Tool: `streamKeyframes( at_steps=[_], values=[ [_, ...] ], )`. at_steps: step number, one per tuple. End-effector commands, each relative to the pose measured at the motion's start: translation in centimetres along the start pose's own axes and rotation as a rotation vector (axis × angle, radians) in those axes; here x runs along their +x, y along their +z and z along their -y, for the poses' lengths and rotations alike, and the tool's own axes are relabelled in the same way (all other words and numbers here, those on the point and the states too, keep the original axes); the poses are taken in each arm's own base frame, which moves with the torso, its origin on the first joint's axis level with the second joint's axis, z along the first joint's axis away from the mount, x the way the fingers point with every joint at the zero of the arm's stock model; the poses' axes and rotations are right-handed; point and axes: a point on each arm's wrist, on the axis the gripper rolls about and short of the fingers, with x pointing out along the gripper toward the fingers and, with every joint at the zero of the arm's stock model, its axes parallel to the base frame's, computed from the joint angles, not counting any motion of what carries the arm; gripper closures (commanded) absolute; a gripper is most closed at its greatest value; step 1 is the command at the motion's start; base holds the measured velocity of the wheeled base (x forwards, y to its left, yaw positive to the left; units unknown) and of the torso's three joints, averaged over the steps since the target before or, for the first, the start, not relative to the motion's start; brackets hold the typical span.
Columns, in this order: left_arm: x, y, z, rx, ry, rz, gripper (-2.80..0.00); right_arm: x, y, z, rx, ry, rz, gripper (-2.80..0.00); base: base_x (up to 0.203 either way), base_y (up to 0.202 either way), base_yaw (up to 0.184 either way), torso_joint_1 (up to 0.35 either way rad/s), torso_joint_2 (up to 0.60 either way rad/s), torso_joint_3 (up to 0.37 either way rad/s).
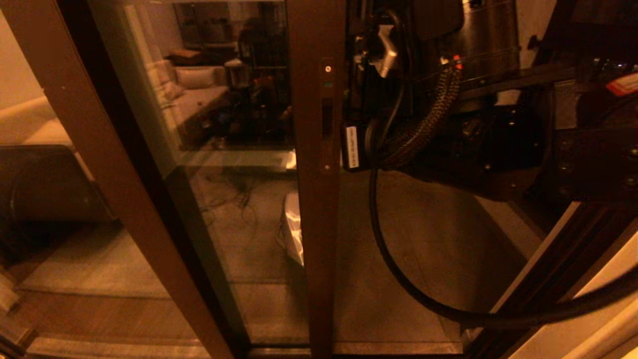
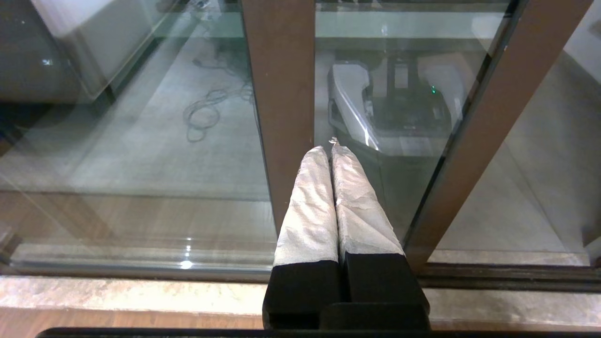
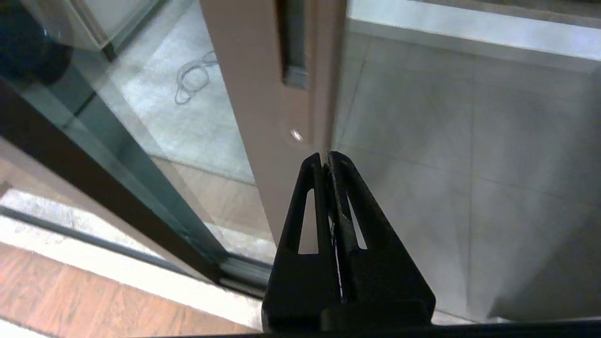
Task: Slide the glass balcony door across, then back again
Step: Close the slid door
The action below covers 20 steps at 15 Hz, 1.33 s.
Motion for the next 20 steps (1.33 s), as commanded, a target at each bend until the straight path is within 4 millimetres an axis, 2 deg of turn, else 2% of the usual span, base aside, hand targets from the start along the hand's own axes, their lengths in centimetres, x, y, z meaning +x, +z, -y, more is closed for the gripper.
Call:
streamKeyframes(
  at_steps=[1, 6, 7, 13, 16, 20],
  values=[
    [0.0, 0.0, 0.0, 0.0, 0.0, -0.001, 0.0, 3.1, -1.1, -0.6, -0.003, -0.032, -0.031, 0.0, 0.0, 0.0, 0.0, 0.0, 0.0, 0.0],
    [0.0, 0.0, 0.0, 0.0, 0.0, -0.001, 0.0, 4.3, 0.1, 0.8, 0.033, -0.075, 0.003, 0.0, 0.0, 0.0, 0.0, 0.0, 0.0, 0.0],
    [0.0, 0.0, 0.0, 0.0, 0.0, -0.001, 0.0, 4.4, 0.3, 1.1, 0.038, -0.082, 0.009, -2.8, 0.0, 0.0, 0.0, 0.0, 0.0, 0.0],
    [0.0, 0.0, 0.0, 0.0, 0.0, 0.0, 0.0, 3.6, 2.2, 2.2, 0.041, -0.104, 0.013, -2.8, 0.0, 0.0, 0.0, 0.0, 0.0, 0.0],
    [0.0, 0.0, 0.0, 0.0, 0.0, 0.0, 0.0, 4.3, 2.1, 2.2, 0.043, -0.111, 0.014, -2.8, 0.0, 0.0, 0.0, 0.0, 0.0, 0.0],
    [0.0, 0.0, 0.0, 0.0, 0.0, 0.0, 0.0, 4.0, 2.4, 2.0, 0.051, -0.094, 0.024, -2.8, 0.0, 0.0, 0.0, 0.0, 0.0, 0.0]
  ],
)
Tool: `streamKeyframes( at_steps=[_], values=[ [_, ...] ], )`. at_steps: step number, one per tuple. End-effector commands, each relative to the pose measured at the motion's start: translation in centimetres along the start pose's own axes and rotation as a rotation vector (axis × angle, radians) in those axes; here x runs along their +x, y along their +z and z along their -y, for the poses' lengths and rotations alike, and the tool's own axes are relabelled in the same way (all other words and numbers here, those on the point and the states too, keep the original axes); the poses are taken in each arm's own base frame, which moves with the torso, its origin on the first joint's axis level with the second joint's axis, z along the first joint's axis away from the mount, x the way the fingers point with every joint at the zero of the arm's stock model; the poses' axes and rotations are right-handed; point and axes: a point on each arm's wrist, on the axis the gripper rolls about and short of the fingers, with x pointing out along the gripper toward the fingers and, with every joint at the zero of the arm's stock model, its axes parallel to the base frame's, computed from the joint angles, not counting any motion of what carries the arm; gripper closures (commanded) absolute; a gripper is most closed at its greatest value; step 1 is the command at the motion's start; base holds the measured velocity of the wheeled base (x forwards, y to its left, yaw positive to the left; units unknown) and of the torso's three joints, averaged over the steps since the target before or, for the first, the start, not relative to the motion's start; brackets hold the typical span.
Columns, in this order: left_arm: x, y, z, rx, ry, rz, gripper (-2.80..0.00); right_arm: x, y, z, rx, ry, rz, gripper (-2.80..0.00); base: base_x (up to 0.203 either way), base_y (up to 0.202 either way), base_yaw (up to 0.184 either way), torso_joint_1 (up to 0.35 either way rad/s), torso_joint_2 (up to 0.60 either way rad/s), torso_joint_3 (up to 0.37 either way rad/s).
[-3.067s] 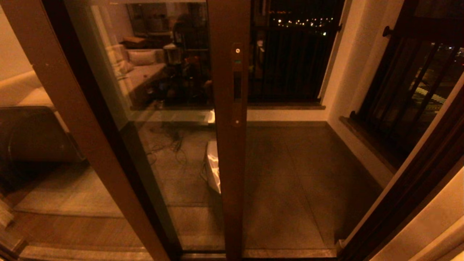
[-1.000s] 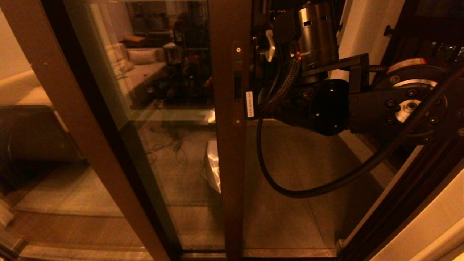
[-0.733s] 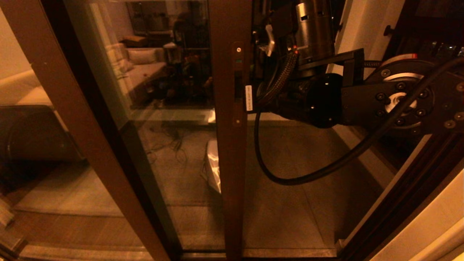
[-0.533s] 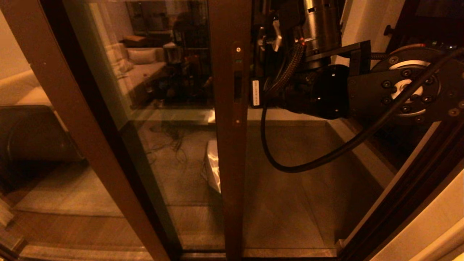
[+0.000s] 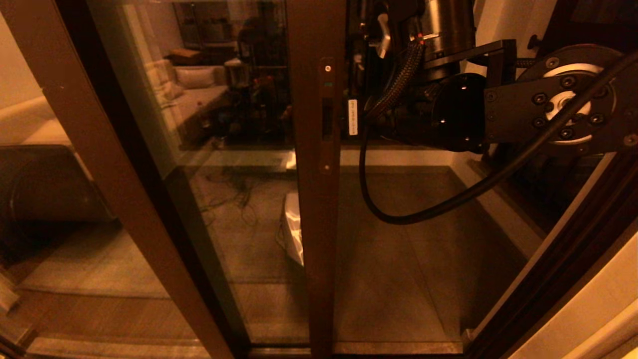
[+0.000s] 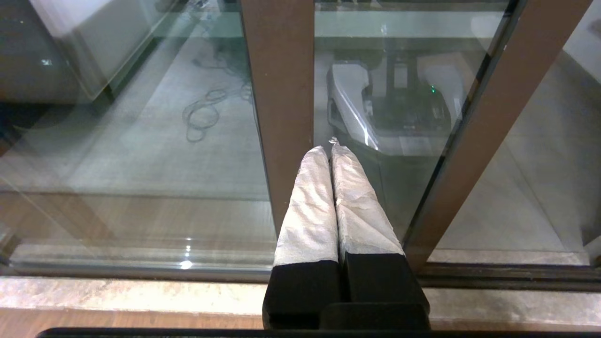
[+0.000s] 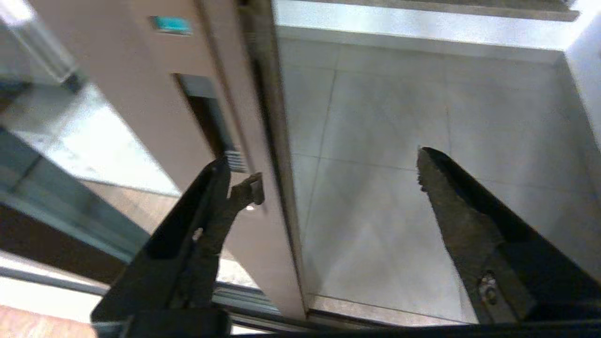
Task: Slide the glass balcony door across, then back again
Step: Close the slid door
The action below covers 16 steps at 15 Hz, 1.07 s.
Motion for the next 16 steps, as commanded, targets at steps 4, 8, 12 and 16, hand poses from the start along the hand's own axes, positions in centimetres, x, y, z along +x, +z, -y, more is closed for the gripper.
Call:
streamKeyframes(
  at_steps=[4, 8, 12, 16],
  values=[
    [0.0, 0.0, 0.0, 0.0, 0.0, 0.0, 0.0, 0.9, -1.4, -2.2, -0.005, 0.045, -0.012, -2.8, 0.0, 0.0, 0.0, 0.0, 0.0, 0.0],
    [0.0, 0.0, 0.0, 0.0, 0.0, -0.001, 0.0, 2.4, -2.3, -2.6, -0.006, 0.035, -0.017, -2.8, 0.0, 0.0, 0.0, 0.0, 0.0, 0.0],
    [0.0, 0.0, 0.0, 0.0, 0.0, 0.0, 0.0, 3.7, -1.3, -0.9, 0.024, -0.011, 0.024, -2.8, 0.0, 0.0, 0.0, 0.0, 0.0, 0.0],
    [0.0, 0.0, 0.0, 0.0, 0.0, 0.0, 0.0, 3.6, -0.7, 0.1, 0.036, -0.027, 0.039, -2.8, 0.0, 0.0, 0.0, 0.0, 0.0, 0.0]
  ],
)
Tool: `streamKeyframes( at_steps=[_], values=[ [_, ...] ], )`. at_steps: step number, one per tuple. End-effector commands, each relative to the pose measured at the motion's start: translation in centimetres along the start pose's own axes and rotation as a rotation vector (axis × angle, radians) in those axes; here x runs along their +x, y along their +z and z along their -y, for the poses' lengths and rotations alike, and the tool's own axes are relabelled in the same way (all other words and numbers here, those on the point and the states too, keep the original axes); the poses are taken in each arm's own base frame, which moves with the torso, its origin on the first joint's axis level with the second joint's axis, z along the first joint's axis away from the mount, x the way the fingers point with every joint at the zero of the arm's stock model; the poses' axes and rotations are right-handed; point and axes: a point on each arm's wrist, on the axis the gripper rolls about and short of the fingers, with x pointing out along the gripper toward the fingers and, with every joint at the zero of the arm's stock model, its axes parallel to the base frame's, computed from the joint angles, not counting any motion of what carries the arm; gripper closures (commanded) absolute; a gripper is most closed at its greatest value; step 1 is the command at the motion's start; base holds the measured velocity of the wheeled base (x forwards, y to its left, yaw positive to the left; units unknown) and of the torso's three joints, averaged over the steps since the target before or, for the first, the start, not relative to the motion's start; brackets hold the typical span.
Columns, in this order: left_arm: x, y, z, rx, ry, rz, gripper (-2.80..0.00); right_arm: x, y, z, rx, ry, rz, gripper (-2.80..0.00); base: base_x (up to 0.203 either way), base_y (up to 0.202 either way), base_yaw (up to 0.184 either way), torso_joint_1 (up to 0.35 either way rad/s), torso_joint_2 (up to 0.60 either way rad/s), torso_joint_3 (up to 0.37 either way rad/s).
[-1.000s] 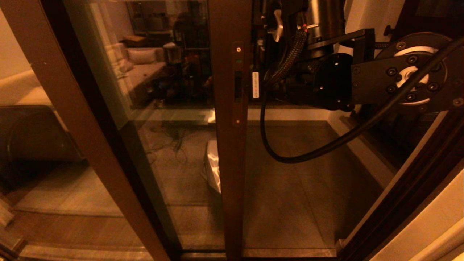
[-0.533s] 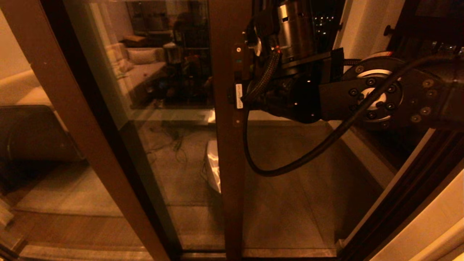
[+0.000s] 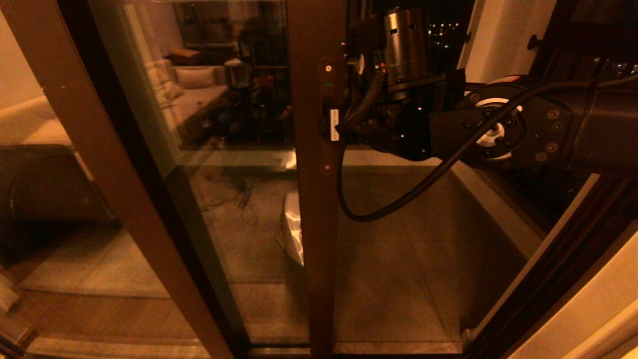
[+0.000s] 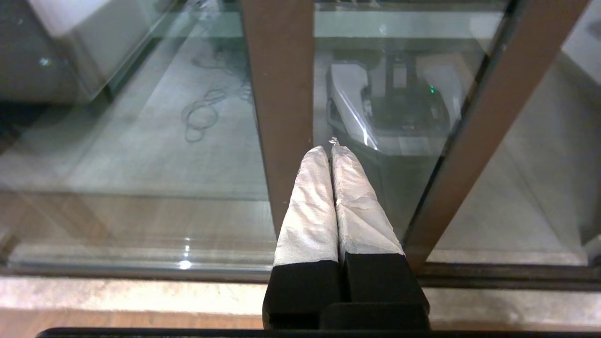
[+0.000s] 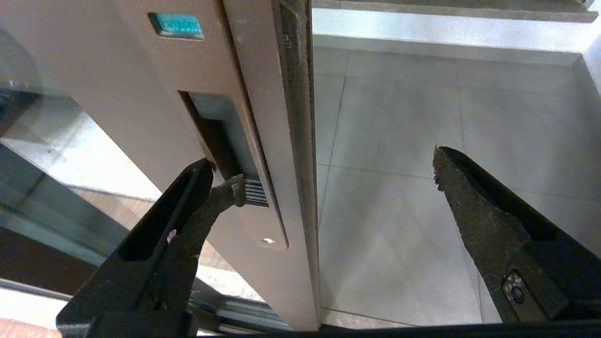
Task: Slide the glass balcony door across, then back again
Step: Close the slid door
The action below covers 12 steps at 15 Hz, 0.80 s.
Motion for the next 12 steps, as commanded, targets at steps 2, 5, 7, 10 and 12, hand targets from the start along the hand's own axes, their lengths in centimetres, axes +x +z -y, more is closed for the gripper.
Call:
streamKeyframes(
  at_steps=[2, 5, 7, 10, 12],
  values=[
    [0.0, 0.0, 0.0, 0.0, 0.001, 0.0, 0.0, -0.14, 0.41, 0.41, 0.009, -0.012, 0.011, -2.8, 0.0, 0.0, 0.0, 0.0, 0.0, 0.0],
    [0.0, 0.0, 0.0, 0.0, 0.001, 0.0, 0.0, -0.16, 0.47, 0.51, 0.011, -0.014, 0.012, -2.8, 0.0, 0.0, 0.0, 0.0, 0.0, 0.0],
    [0.0, 0.0, 0.0, 0.0, 0.001, 0.0, 0.0, 0.15, 0.45, 0.95, 0.009, -0.028, 0.01, -2.8, 0.0, 0.0, 0.0, 0.0, 0.0, 0.0],
    [0.0, -0.01, 0.0, 0.0, 0.001, -0.001, 0.0, 0.35, 0.34, 1.27, 0.004, -0.038, 0.004, -2.8, 0.0, 0.0, 0.0, 0.0, 0.0, 0.0],
    [0.0, 0.0, 0.0, 0.0, 0.001, 0.0, 0.0, 0.47, 0.24, 1.36, 0.002, -0.042, 0.0, -2.8, 0.0, 0.0, 0.0, 0.0, 0.0, 0.0]
  ],
)
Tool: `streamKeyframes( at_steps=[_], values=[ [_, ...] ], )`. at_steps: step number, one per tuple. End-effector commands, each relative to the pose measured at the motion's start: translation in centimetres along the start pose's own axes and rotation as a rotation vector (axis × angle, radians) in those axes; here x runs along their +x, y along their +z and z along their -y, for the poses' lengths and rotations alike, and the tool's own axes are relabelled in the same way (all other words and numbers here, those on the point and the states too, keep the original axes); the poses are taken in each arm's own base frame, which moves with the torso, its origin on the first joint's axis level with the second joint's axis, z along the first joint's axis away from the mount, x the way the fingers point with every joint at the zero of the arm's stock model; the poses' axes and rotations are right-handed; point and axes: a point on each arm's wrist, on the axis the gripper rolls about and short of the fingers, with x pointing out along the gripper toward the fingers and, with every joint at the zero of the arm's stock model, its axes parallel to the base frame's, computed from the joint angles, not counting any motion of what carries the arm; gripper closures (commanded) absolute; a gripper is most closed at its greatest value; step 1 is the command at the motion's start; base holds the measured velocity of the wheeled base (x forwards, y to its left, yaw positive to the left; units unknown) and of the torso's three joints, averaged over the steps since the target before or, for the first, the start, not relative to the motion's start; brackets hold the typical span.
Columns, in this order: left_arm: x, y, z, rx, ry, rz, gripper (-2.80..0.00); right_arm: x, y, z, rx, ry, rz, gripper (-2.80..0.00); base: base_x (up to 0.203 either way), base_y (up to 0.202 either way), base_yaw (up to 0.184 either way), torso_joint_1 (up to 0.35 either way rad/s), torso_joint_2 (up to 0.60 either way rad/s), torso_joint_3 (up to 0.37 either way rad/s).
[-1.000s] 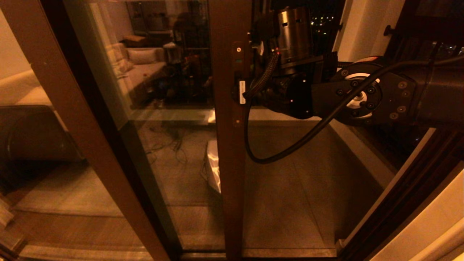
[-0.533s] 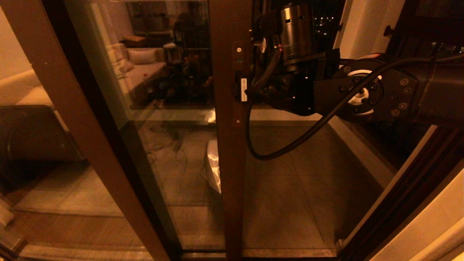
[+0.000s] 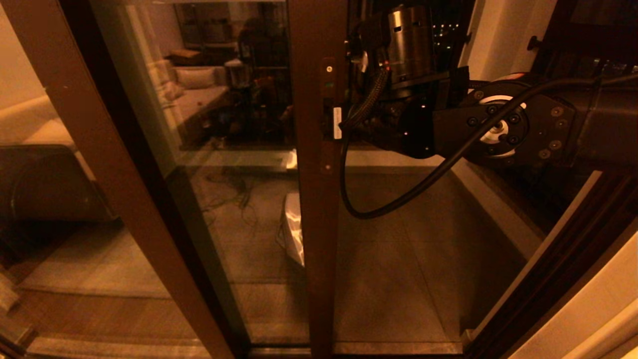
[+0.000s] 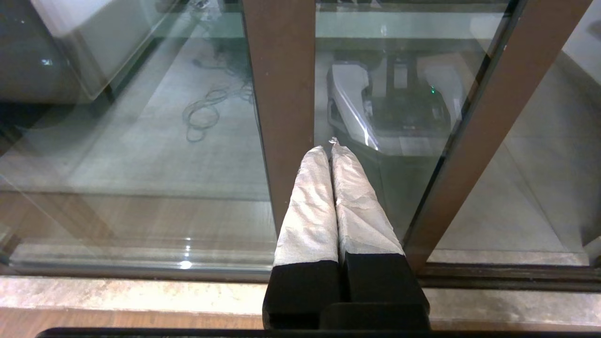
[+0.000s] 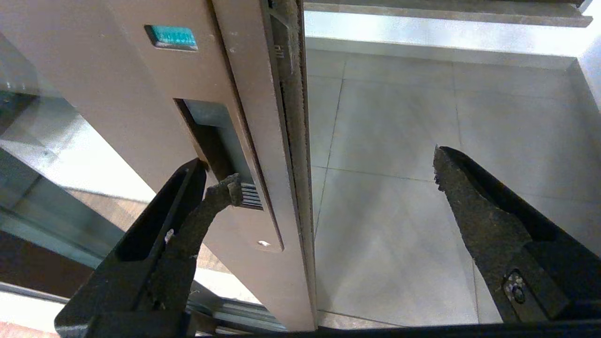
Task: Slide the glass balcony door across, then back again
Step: Close the slid door
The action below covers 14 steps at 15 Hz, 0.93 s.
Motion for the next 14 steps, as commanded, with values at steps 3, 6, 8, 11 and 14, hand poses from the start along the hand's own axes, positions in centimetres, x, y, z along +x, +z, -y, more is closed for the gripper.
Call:
streamKeyframes(
  at_steps=[3, 6, 8, 11, 14],
  values=[
    [0.0, 0.0, 0.0, 0.0, 0.0, 0.0, 0.0, 0.3, -0.1, 0.4, -0.006, -0.019, -0.008, -2.8, 0.0, 0.0, 0.0, 0.0, 0.0, 0.0],
    [0.0, 0.0, 0.0, 0.0, 0.0, 0.0, 0.0, 0.5, 0.0, 1.0, -0.014, -0.034, -0.007, -2.8, 0.0, 0.0, 0.0, 0.0, 0.0, 0.0],
    [0.0, 0.0, 0.0, 0.0, 0.0, 0.0, 0.0, 0.4, 0.1, 1.1, -0.013, -0.035, -0.006, -2.8, 0.0, 0.0, 0.0, 0.0, 0.0, 0.0],
    [0.0, 0.0, 0.0, 0.0, 0.0, 0.0, 0.0, 0.3, 0.3, 1.4, -0.012, -0.041, -0.004, -2.8, 0.0, 0.0, 0.0, 0.0, 0.0, 0.0],
    [0.0, 0.0, 0.0, 0.0, 0.0, 0.0, 0.0, -0.3, 0.4, 1.8, -0.016, -0.044, -0.007, -2.8, 0.0, 0.0, 0.0, 0.0, 0.0, 0.0]
  ],
)
